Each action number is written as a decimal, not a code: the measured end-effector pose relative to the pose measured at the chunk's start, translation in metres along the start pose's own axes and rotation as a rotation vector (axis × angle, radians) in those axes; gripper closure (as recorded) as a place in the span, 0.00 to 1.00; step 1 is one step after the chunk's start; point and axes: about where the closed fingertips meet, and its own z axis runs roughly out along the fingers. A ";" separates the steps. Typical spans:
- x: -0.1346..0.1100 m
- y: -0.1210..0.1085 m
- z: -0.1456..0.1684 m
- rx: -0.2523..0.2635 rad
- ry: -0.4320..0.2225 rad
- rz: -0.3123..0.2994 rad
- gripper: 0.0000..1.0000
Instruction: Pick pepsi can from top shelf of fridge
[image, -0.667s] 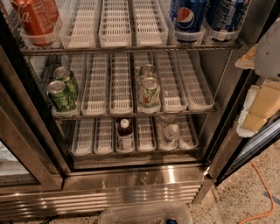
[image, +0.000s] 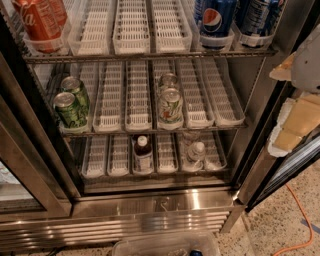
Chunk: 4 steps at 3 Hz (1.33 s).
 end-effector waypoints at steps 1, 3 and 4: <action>-0.005 -0.005 0.014 0.006 -0.093 0.087 0.00; -0.038 -0.025 0.027 0.095 -0.295 0.269 0.00; -0.057 -0.034 0.022 0.134 -0.369 0.301 0.00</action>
Offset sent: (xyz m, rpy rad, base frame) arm 0.0480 0.0343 -0.0159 0.4010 -0.1320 -0.2130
